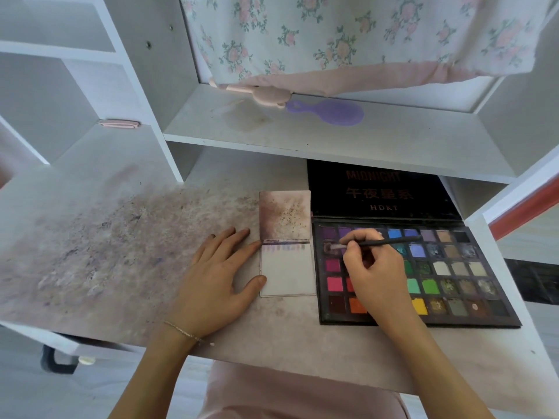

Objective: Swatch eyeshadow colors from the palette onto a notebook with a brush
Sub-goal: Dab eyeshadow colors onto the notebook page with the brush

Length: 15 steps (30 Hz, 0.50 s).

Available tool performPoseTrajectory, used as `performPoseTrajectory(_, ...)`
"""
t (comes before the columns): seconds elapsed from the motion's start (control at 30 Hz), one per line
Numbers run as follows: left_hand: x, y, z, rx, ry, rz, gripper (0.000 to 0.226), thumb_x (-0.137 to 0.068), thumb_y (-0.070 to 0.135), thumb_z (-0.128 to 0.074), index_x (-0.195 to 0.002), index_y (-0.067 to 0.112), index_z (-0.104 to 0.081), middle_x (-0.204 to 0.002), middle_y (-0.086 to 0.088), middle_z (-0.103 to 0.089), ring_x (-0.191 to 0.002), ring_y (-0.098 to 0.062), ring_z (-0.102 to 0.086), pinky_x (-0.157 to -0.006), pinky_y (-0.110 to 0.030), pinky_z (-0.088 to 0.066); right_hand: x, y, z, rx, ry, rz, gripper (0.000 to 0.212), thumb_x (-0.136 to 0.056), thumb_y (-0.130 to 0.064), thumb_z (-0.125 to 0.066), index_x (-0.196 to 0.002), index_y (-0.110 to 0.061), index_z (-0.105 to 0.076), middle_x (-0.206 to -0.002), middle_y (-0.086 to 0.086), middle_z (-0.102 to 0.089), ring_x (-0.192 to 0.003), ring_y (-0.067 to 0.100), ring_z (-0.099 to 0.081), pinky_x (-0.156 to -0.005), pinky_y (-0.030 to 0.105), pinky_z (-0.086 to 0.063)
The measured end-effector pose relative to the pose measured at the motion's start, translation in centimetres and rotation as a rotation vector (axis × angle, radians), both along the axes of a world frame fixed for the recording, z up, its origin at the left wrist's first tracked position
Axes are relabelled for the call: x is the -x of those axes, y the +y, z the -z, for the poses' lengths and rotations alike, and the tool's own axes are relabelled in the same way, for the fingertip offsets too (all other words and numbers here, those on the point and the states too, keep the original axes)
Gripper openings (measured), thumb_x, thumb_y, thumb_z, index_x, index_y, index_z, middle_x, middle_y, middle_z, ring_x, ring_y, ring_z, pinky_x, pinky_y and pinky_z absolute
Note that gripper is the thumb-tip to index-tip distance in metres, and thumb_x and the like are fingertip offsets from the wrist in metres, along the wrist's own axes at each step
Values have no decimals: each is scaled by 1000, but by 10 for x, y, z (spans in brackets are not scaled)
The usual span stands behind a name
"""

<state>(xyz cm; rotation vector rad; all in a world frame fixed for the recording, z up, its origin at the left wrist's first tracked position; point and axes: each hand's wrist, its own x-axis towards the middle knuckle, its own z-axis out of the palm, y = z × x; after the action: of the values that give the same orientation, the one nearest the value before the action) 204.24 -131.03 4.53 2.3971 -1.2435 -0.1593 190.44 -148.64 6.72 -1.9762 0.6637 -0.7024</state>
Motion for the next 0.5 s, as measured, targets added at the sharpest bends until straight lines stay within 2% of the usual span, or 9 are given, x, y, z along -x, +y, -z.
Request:
performPoseTrajectory(0.1,0,0,0,-8,0,3,72,-74,65,-22,-137,33,-35,-148,9,-27,-139,-9,-13,-114,-29,-2,-7,13,-3,-41,-64,-61,27,-87,-6,-51,-80,-32,-50,-64,-8,-55,-57,1,-53,-48,10,-41)
performPoseTrajectory(0.2,-1,0,-1,-38,-7,11,74,-72,67,-20,-138,34,-31,-149,10,-23,-140,-8,-10,-114,-27,1,-21,30,-2,-64,-54,-130,20,-86,-11,-54,-82,-31,-50,-72,-3,-59,-68,11,-58,-56,21,-48)
performPoseTrajectory(0.37,1,1,-1,-67,-33,11,74,-73,67,-16,-140,37,-24,-151,11,-18,-140,-7,-6,-112,-24,7,-38,40,4,-7,-9,-153,12,-85,-11,-56,-80,-22,-53,-71,-4,-60,-68,5,-53,-58,12,-40)
performPoseTrajectory(0.5,2,2,-2,-73,-44,23,73,-75,65,-15,-140,35,-25,-151,9,-19,-141,-9,-6,-113,-26,6,-39,42,7,5,33,-163,15,-87,-14,-53,-79,-27,-50,-73,-1,-62,-73,6,-55,-63,16,-43)
